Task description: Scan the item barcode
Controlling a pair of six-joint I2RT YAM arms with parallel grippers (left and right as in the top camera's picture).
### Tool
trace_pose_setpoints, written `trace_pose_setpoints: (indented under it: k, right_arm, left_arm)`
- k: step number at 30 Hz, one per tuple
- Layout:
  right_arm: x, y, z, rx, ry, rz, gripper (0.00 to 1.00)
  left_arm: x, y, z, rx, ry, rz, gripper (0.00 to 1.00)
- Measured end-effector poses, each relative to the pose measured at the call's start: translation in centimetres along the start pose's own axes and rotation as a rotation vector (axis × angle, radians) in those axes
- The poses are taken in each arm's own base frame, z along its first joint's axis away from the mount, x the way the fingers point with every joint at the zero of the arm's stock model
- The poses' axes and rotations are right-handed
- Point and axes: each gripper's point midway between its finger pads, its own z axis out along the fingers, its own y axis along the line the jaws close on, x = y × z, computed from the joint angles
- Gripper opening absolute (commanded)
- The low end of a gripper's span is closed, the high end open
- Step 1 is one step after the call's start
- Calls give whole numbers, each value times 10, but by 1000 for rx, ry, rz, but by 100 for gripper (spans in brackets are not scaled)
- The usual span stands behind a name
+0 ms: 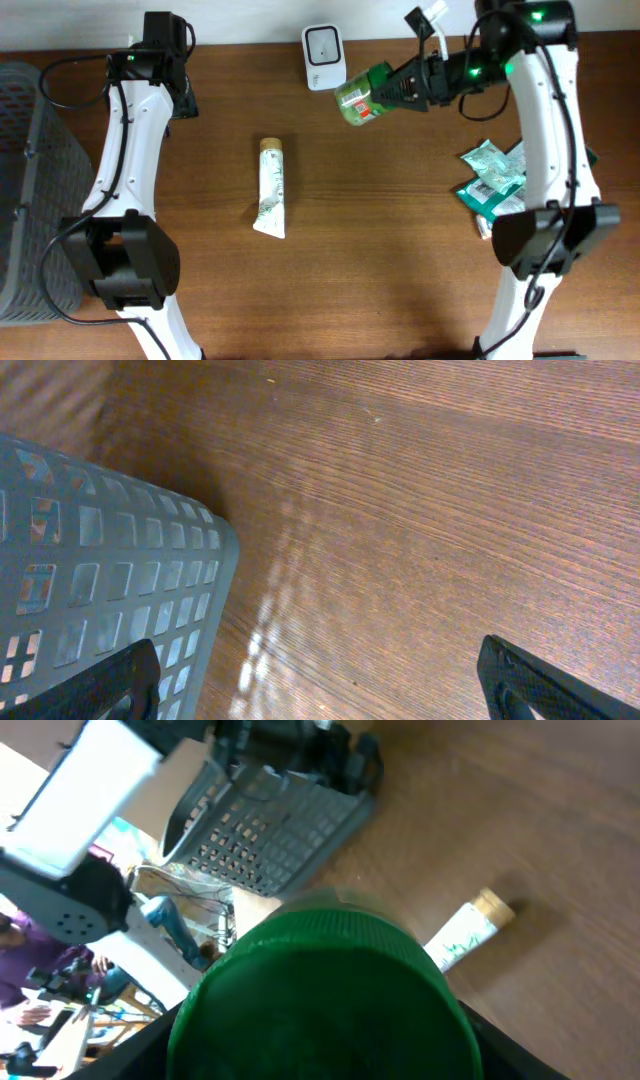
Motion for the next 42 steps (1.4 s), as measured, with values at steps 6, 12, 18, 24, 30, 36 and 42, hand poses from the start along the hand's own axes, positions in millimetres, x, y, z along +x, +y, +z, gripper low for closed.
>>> trace_pose_setpoints:
  k: [6,12,18,24,30,36,42]
  right_arm:
    - [7,5,10,57,70,-49,50]
    - [29,-40,106,430,356,-196,51]
    - [52,-124,132,881,453,-262,49]
    - [44,-165,125,1063,416,-316,41]
    - [-44,-175,119,1206,311,-806,43]
    - [-108,-202,101,1368,253,-1187,47]
    - [-100,-264,95,1409,254,-1246,47]
  left_arm:
    - [0,0,0,0,0,0,99]
    - [0,0,0,0,-1,-1,99]
    - [0,0,0,0,-1,0,99]
    - [0,0,0,0,-1,0,99]
    - [0,0,0,0,0,0,99]
    - [0,0,0,0,-1,-1,99]
    - [0,0,0,0,-1,-1,99]
